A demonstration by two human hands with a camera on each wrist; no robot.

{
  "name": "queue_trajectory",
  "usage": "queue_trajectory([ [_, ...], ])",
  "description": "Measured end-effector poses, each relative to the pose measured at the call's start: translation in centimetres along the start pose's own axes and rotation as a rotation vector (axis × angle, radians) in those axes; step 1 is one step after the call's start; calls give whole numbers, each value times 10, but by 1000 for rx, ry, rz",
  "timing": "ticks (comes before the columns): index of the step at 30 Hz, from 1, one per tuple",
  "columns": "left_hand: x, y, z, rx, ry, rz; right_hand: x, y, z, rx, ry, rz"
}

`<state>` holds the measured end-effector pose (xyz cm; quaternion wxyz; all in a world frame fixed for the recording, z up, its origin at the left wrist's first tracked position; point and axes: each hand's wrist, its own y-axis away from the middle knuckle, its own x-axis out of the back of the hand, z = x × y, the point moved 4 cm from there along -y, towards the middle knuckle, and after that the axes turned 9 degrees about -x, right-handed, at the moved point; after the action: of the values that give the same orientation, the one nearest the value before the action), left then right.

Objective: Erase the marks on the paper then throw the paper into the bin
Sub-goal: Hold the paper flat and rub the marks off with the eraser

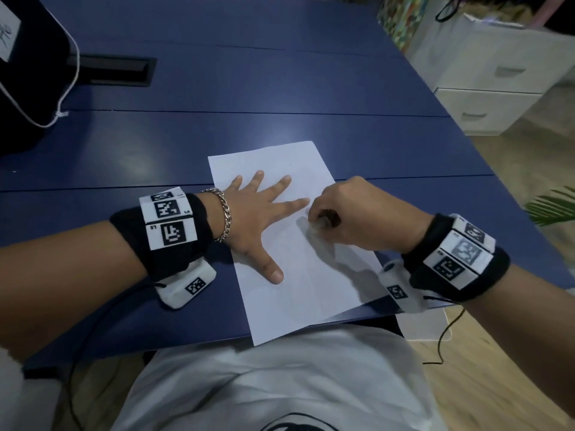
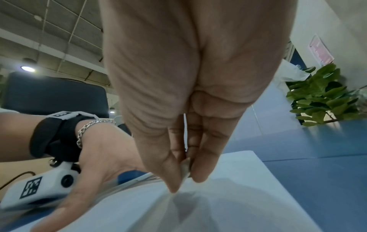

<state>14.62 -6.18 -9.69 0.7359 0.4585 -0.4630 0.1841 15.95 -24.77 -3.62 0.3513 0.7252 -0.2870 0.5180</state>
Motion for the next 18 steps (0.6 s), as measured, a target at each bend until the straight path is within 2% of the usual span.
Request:
queue_trajectory([
  [4,1,-1,1,15,-13,-20,-10,3,-12,41,107,23],
  [7,1,0,2,22,-20,-24,-21,16,-27,138,150,-62],
  [9,1,0,2,22,-16,-22,-17,11,-20,110,167,-64],
  [12,2,0,1,27,-3,-25,-7,2,-5,32,145,27],
  [14,3,0,2,32,-18,-28,-13,7,-13,56,133,26],
  [16,3,0,4,38,-33,-35,-22,19,-27,130,104,-34],
  [18,3,1,5,41,-32,-33,-21,19,-26,132,108,-57],
])
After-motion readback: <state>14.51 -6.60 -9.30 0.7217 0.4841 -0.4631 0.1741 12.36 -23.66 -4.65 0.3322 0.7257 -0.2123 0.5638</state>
